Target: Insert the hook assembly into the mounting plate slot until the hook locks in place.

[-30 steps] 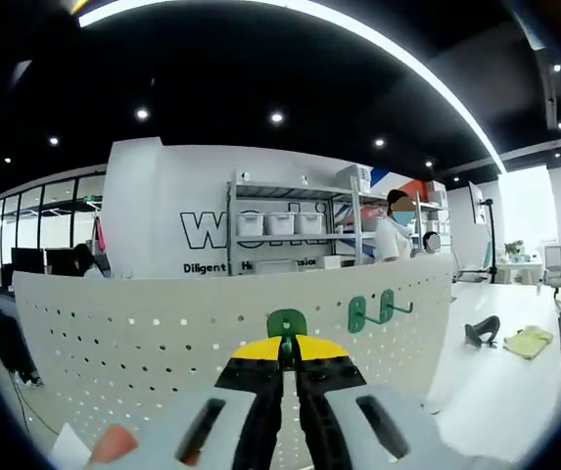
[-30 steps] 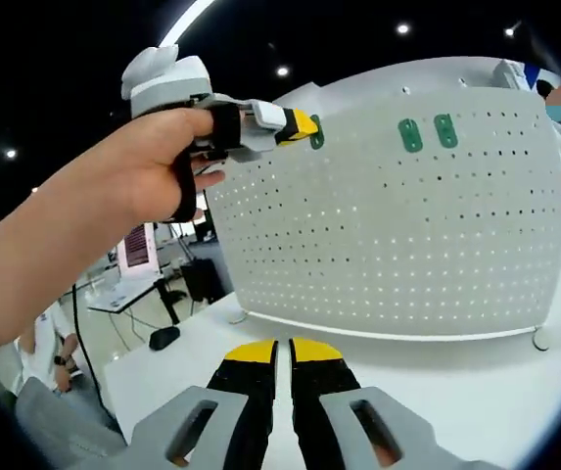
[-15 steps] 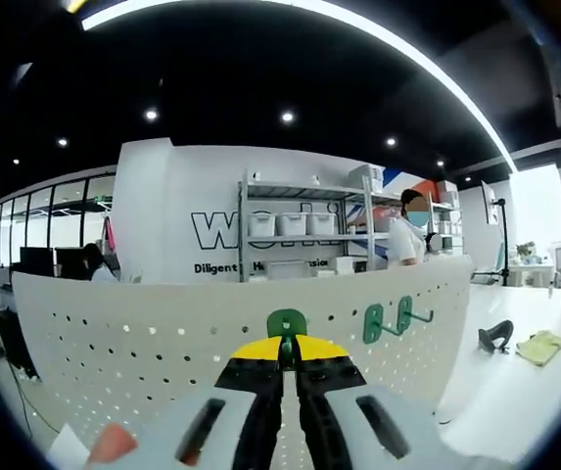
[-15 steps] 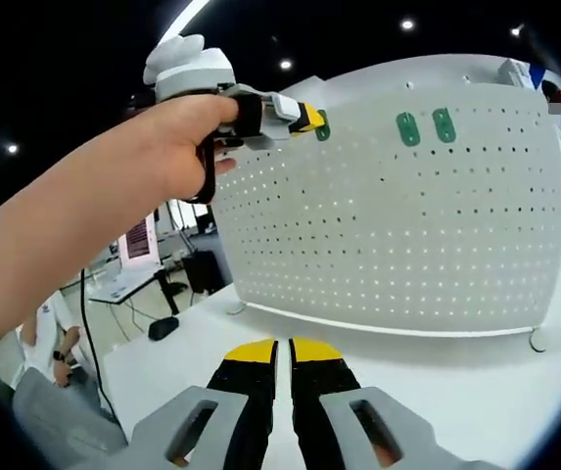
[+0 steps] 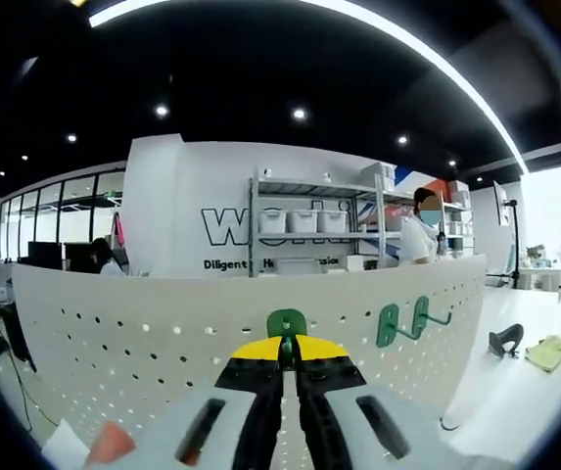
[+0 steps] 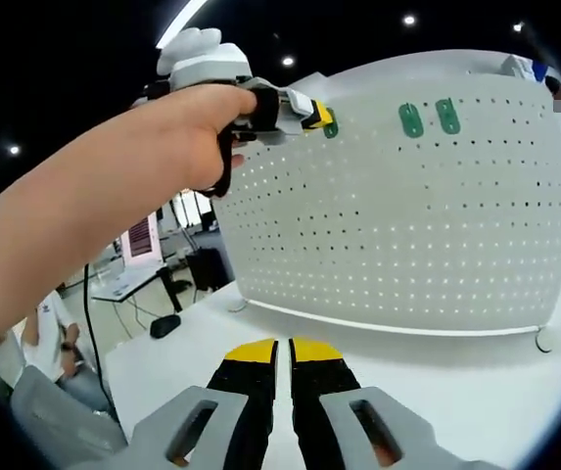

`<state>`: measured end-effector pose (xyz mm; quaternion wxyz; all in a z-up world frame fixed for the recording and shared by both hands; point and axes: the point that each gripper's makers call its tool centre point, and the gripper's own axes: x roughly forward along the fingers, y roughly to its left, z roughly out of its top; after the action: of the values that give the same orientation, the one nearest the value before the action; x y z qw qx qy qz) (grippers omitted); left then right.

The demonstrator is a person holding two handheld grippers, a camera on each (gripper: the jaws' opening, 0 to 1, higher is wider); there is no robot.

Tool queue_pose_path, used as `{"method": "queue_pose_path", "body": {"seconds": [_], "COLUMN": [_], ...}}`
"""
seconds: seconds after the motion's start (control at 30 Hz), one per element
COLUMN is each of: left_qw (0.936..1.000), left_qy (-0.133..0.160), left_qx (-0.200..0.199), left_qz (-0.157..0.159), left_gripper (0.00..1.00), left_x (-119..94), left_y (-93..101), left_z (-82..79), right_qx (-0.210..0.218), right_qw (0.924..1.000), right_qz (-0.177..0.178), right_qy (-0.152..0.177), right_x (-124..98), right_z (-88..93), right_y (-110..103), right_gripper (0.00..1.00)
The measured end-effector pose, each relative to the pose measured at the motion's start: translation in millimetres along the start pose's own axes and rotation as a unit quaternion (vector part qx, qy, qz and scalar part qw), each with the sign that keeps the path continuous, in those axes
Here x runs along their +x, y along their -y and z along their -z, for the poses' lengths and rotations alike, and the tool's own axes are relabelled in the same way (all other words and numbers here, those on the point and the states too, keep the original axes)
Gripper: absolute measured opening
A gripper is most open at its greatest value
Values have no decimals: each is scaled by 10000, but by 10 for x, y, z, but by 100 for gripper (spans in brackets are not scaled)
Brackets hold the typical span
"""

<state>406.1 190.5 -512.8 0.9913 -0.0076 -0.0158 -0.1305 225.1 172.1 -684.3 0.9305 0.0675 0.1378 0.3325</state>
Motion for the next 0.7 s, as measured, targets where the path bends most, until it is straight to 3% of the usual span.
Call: {"method": "queue_pose_path", "body": {"seconds": [0.7], "left_qw": [9995], "left_qy": [-23], "left_qx": [91], "left_qz": [-292], "left_gripper": [4], "left_x": [77], "left_y": [-19], "left_z": [1], "right_qx": [129], "right_qw": [9999], "right_qz": [-109], "right_qy": [11], "right_x": [-32], "right_z": [39], "right_y": [35], "right_gripper": [3]}}
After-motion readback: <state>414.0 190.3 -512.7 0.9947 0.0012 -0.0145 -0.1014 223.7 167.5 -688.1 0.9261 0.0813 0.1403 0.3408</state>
